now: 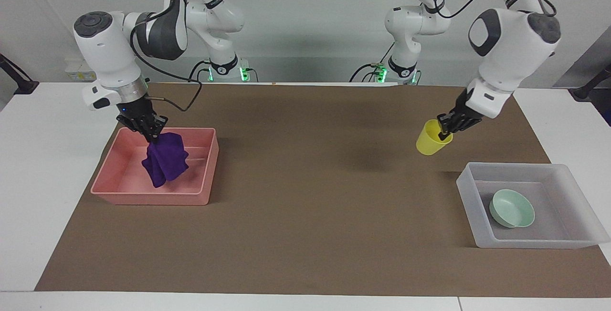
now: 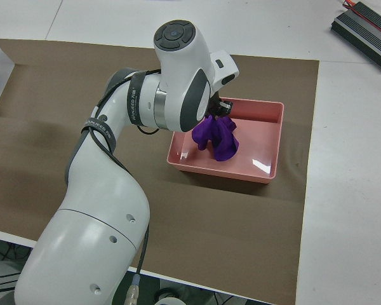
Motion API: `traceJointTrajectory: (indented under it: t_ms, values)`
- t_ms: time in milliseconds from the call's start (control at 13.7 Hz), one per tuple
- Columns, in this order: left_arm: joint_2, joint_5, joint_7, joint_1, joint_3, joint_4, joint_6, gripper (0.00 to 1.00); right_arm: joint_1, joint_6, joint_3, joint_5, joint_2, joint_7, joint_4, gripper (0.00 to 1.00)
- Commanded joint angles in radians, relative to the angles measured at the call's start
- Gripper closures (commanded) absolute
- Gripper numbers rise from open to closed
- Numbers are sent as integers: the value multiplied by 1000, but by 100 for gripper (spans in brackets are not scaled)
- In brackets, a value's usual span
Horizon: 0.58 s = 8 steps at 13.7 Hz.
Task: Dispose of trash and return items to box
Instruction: 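Drop the yellow cup into the green bowl while the right gripper drops the cloth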
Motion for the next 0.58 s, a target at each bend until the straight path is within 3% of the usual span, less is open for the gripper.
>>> traceJointTrajectory:
  t_ms: [0,73,146,291,510]
  values:
    - [81,124,37,50,-8,102,-17,100,-10,-36,10,5,-2,-6,39,24]
    - [130,158,36,64,-6,166,-5,100,-10,-65,8,5,12,-4,72,6]
    - [193,167,39,98,-6,249,-6,100,-9,-94,10,5,18,-4,106,0]
    - [308,164,108,200,-8,348,6,100,-1,-175,10,5,29,-4,187,0]
    - [405,161,199,245,-9,347,150,100,2,-292,14,5,32,0,295,0]
